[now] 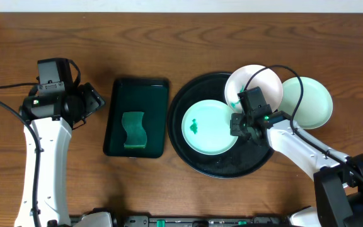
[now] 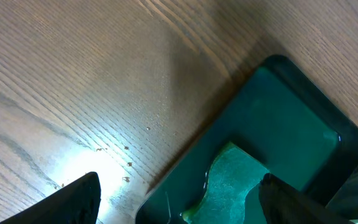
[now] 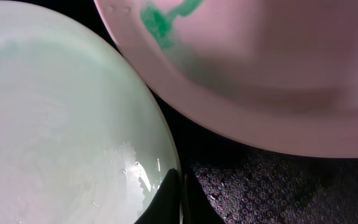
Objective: Clean dirty plates on tray and stack at the side
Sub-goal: 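Lower left gripper onto the green sponge in the dark green tray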
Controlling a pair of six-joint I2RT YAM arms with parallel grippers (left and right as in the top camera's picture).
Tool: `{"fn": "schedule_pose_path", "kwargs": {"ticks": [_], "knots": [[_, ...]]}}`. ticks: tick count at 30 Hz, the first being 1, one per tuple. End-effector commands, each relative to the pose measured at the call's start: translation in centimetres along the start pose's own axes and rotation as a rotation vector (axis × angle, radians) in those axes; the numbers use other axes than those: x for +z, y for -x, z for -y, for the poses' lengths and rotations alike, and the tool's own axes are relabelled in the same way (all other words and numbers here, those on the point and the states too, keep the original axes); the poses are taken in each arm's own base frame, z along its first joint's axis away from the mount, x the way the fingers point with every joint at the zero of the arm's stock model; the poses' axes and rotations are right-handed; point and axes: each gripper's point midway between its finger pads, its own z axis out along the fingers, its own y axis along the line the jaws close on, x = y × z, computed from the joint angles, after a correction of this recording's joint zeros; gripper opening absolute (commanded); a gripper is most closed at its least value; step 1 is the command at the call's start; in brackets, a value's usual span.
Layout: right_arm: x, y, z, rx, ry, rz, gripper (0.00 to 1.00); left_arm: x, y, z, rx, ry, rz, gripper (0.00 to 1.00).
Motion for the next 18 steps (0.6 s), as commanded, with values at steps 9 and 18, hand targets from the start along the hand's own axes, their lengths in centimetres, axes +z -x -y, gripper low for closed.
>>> {"fn": "schedule_pose_path", "kwargs": {"ticks": [9,18], "knots": [[0.2,-0.2,0.6,0.004,-0.035,0.003,0.01,-0.5,0.8,0.3,0.001,-0.017,0.025,0.99],[0.2,-0.2,0.6,0.004,-0.034,0.005,0.01,-0.2,-5.1,1.5,0.085,-0.09,-0.207,0.99]]}}
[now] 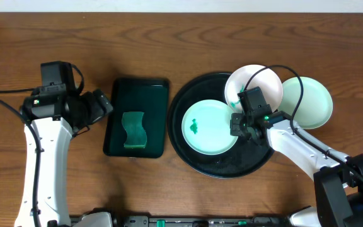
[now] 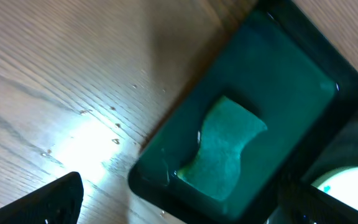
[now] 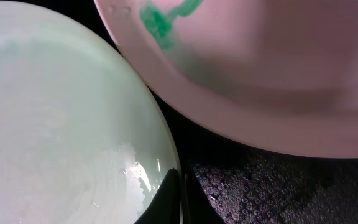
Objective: Clean dirty plates on tray and stack at the side
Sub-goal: 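Lower left gripper onto the green sponge in the dark green tray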
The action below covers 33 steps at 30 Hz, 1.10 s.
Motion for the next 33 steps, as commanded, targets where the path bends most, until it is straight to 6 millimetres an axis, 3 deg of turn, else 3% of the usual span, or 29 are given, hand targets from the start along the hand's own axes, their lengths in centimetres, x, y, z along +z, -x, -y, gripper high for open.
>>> {"fn": "schedule_pose_path", "kwargs": {"ticks": [1,2,4,6,12,17,33], "knots": [[0.2,-0.2,0.6,0.004,-0.031,0.002,0.01,0.4,-2.1,1.1,0.053,-0.045,-0.075,0.99],[0.2,-0.2,0.6,0.004,-0.031,0.002,0.01,0.4,-2.7,1.5,0.062,-0.06,-0.097,0.95],[0.2,-0.2,0.6,0.004,-0.031,0.002,0.01,0.4,-3.5,2.1,0.08,-0.075,-0.124,0.57],[0.2,-0.2,0.6,0.004,-0.031,0.002,0.01,0.5,-4.4,3.0,0.12,-0.08,-0.14,0.49],[0.2,-0.2,0.6,0.004,-0.031,0.002,0.01,1.6,-6.5,5.4,0.229,-0.083,-0.148,0.46],[0.2,-0.2,0.6,0.004,-0.032,0.002,0.01,3.3,-7.1,5.0,0.219,0.036,-0.141,0.47],[0.2,-0.3,0.5,0.004,-0.028,0.0,0.01,9.8,-7.6,5.7,0.263,0.107,-0.247,0.47]]}}
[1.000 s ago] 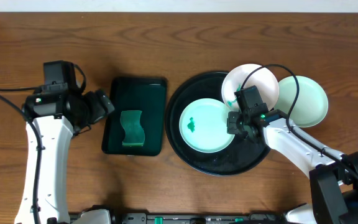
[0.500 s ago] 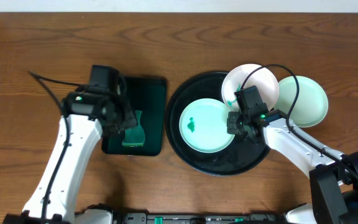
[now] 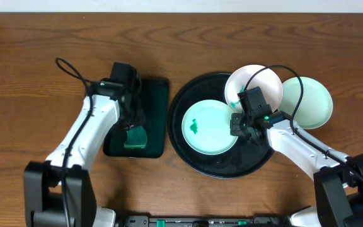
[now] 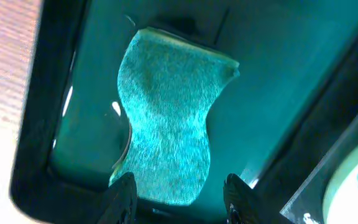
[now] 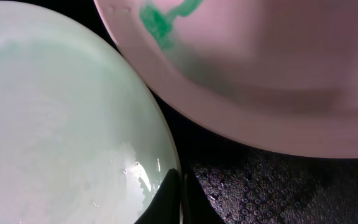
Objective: Clean dirty plates on tray and stack at the side
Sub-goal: 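Lower left gripper onto the green sponge in the dark green tray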
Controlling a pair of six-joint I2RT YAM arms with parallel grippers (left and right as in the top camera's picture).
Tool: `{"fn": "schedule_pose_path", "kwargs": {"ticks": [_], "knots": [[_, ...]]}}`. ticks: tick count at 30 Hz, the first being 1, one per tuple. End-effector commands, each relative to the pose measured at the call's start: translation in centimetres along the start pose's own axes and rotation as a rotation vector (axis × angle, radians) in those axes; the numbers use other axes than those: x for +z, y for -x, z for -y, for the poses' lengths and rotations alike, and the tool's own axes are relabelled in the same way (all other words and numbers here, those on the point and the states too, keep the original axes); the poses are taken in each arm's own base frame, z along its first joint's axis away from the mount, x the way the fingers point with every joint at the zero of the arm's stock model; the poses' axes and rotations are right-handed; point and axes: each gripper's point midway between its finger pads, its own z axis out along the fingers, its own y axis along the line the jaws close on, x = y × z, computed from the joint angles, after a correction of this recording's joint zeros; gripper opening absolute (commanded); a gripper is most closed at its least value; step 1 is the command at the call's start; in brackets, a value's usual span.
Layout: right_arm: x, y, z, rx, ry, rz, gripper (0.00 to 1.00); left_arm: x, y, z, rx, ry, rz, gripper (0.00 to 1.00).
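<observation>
A mint green plate (image 3: 208, 127) with a green smear lies on the round black tray (image 3: 194, 161). My right gripper (image 3: 237, 123) is shut on its right rim; the wrist view shows the fingertips (image 5: 171, 198) pinched together on the plate edge (image 5: 61, 124). A pinkish plate (image 3: 254, 83) with a green smear leans on the tray's back right. The green sponge (image 4: 166, 118) lies in the green basin (image 3: 153, 88). My left gripper (image 4: 180, 202) hangs open just above the sponge's near end, one finger on each side.
Another mint green plate (image 3: 309, 101) sits on the table to the right of the tray. The basin's dark walls (image 4: 39, 124) enclose the sponge closely. The pinkish plate (image 5: 260, 74) overhangs the tray floor (image 5: 278, 186) right beside my right gripper.
My left gripper has moved right, from over the table beside the basin's left edge to above the sponge inside the basin, still open. The right gripper and the plates have not moved.
My left gripper first hung open over bare table left of the basin. It then stood closer, with the basin and sponge in its view. Now it is over the sponge in the basin. My right gripper stayed shut on the mint plate's rim throughout.
</observation>
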Motion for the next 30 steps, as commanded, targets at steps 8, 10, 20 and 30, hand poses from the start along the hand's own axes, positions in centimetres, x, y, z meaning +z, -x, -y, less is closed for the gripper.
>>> {"fn": "schedule_pose_path", "kwargs": {"ticks": [8,10,20,30], "knots": [[0.2,-0.3,0.5,0.004,-0.028,0.0,0.01,3.7,-0.8,-0.9,0.035,0.075,-0.095,0.47],[0.2,-0.3,0.5,0.004,-0.028,0.0,0.01,4.2,-0.9,-0.9,0.042,0.08,-0.106,0.47],[0.2,-0.3,0.5,0.004,-0.028,0.0,0.01,5.2,-0.9,-1.0,0.078,0.087,-0.124,0.47],[0.2,-0.3,0.5,0.004,-0.028,0.001,0.01,5.2,-0.7,-0.9,0.078,0.086,-0.117,0.47]]}}
